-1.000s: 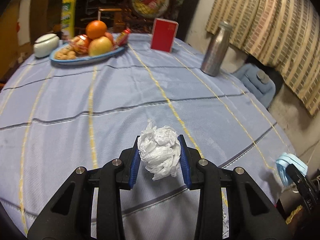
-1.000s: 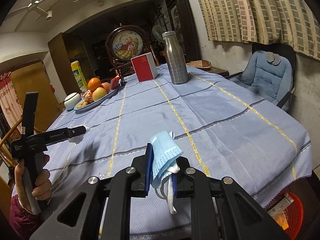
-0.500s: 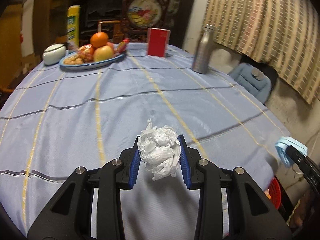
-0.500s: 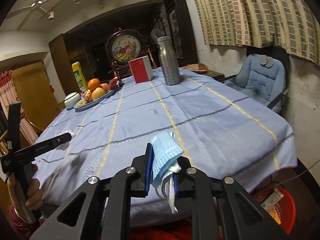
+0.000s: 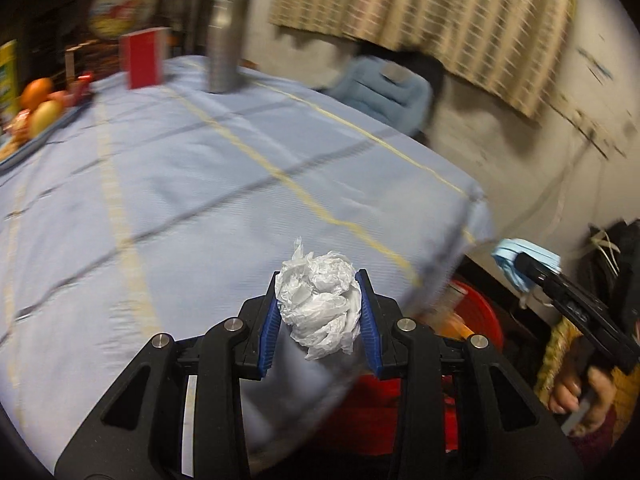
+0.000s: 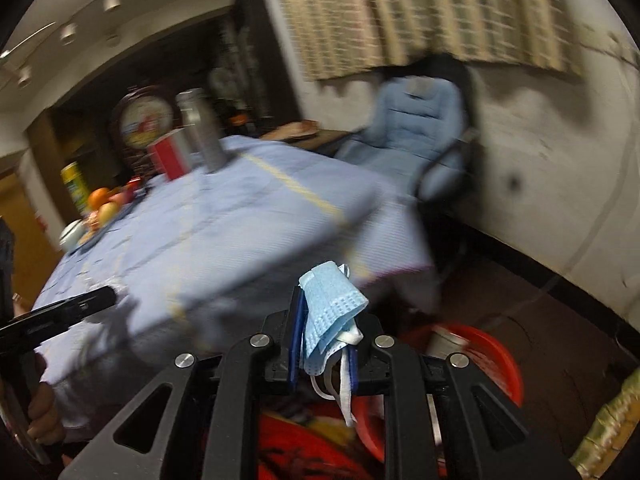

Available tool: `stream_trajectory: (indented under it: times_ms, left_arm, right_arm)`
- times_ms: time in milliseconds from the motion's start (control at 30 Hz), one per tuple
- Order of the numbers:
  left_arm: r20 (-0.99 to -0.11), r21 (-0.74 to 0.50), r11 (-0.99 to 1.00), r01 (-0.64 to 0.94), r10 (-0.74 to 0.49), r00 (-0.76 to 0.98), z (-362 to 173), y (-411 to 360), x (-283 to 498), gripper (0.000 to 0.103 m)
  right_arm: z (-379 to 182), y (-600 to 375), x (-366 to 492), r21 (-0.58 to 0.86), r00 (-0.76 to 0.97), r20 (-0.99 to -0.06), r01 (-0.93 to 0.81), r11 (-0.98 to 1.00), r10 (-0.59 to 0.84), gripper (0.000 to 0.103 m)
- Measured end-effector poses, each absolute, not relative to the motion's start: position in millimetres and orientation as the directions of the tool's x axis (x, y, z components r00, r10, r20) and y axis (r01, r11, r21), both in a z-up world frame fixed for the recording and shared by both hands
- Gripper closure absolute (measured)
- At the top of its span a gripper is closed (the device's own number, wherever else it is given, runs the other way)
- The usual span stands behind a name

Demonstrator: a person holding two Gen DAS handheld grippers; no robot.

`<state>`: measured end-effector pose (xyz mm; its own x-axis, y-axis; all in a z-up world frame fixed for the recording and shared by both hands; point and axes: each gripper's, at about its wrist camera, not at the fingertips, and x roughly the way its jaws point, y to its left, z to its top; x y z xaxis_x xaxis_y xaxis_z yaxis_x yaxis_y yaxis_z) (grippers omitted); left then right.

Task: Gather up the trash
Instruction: 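Carry the tissue and mask over the red wastebasket with both tools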

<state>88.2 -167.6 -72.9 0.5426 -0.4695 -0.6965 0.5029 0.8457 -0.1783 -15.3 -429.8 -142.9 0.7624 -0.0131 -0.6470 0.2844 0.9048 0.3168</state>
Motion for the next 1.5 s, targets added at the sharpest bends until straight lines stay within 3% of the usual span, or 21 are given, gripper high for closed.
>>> stream_trajectory:
  times_ms: [333, 500, 867, 900, 1000, 1100, 1200, 1333, 1500]
  left_arm:
    - [-0.718, -0.100, 0.698, 0.709, -0.544, 0.434, -84, -289, 64, 0.067]
    - [-0.742, -0.131, 0.614, 0.779, -0.582, 0.334, -95, -336, 57, 0.067]
    - [-0.839, -0.147, 0.486, 0.862, -0.523, 0.151, -166, -410, 40, 0.066]
    - [-0.848, -0.144, 0.484, 0.863, -0.510, 0.145, -173, -412, 39, 0.062]
    - [-0.874, -0.106, 0.499, 0.860, -0.459, 0.159, -192, -416, 36, 0.037]
    - [-0.877, -0.113, 0.517, 0.848, -0.454, 0.160, -196, -409, 40, 0.035]
    - [-0.865, -0.123, 0.550, 0.826, -0.468, 0.183, -191, -399, 47, 0.025]
    - [-0.838, -0.058, 0.587, 0.808, -0.468, 0.280, -178, -384, 39, 0.014]
    - [-0.778, 0.015, 0.618, 0.786, -0.487, 0.397, -153, -362, 27, 0.007]
  right_arm:
    - [-208, -509, -33, 0.367, 0.665, -0.746, 0.447, 0.816, -0.029, 0.084]
    - [-233, -517, -29, 0.385, 0.624, -0.781, 0.458, 0.801, 0.018, 0.084]
    - [-251, -538, -34, 0.381, 0.599, -0.801, 0.539, 0.752, -0.024, 0.084]
    - [-253, -538, -33, 0.385, 0.598, -0.801, 0.540, 0.748, -0.020, 0.084]
    - [-257, -540, -34, 0.389, 0.595, -0.804, 0.543, 0.745, -0.014, 0.084]
    - [-259, -540, -34, 0.394, 0.594, -0.804, 0.543, 0.741, -0.007, 0.084]
    - [-260, -539, -34, 0.399, 0.596, -0.803, 0.536, 0.744, 0.001, 0.084]
    - [-259, -534, -31, 0.402, 0.598, -0.802, 0.517, 0.756, 0.017, 0.084]
    - [-261, -525, -27, 0.403, 0.592, -0.804, 0.480, 0.779, 0.052, 0.083]
